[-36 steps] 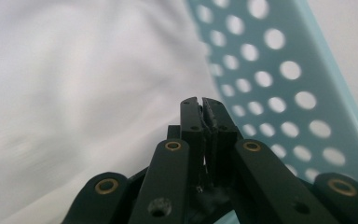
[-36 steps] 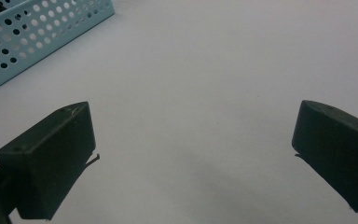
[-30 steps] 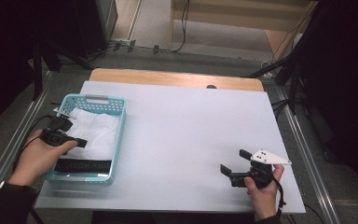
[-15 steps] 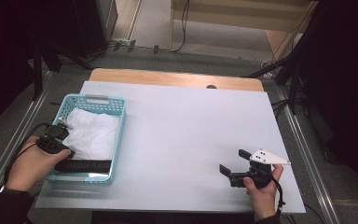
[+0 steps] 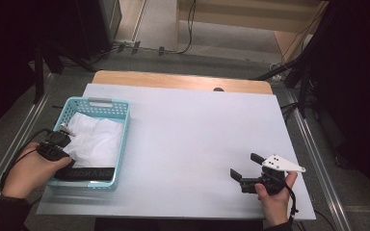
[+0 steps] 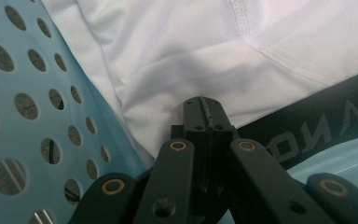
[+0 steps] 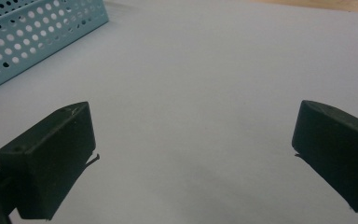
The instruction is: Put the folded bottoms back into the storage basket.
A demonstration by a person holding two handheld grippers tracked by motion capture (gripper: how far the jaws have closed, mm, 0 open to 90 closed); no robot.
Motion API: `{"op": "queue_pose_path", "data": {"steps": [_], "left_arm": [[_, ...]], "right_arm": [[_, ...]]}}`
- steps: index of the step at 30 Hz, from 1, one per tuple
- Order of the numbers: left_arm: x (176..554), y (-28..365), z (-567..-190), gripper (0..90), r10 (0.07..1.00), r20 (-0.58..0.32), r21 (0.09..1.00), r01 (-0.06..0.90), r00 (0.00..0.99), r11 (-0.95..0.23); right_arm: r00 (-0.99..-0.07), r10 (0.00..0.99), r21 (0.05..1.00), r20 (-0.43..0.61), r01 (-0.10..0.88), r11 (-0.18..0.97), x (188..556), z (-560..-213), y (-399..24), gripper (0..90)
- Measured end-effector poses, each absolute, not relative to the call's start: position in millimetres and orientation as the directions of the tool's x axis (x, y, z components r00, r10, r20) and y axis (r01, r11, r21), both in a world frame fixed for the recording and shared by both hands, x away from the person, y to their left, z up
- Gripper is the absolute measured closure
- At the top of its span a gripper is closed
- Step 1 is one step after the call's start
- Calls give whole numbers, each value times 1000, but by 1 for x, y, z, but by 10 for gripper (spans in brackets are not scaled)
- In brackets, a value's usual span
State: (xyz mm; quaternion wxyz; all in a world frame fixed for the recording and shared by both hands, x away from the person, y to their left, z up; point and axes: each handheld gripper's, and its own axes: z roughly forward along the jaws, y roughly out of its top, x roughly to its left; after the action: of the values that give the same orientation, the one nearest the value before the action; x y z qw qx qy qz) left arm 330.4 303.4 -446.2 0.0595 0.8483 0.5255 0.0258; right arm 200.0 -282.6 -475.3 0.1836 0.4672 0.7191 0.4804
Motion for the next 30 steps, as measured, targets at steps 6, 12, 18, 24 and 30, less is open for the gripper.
{"op": "queue_pose_path", "data": {"steps": [6, 12, 18, 24, 30], "left_arm": [[324, 306, -437, 811, 884, -49, 221, 868, 465, -445], [314, 311, -427, 654, 870, -87, 366, 827, 486, -426], [302, 310, -417, 491, 838, -141, 537, 752, 527, -382], [291, 297, -411, 248, 820, -141, 660, 670, 554, -339], [283, 275, -406, 51, 797, -119, 734, 593, 592, -331]], "right_arm": [[-483, 858, 869, 173, 485, 98, 198, -474, -288, 0], [-462, 871, 879, 165, 470, 83, 196, -471, -298, 0], [-436, 889, 889, 141, 451, 81, 194, -470, -310, 0], [-419, 899, 897, 126, 435, 77, 193, -468, -320, 0], [-414, 902, 895, 127, 440, 76, 193, -468, -325, 0]]}}
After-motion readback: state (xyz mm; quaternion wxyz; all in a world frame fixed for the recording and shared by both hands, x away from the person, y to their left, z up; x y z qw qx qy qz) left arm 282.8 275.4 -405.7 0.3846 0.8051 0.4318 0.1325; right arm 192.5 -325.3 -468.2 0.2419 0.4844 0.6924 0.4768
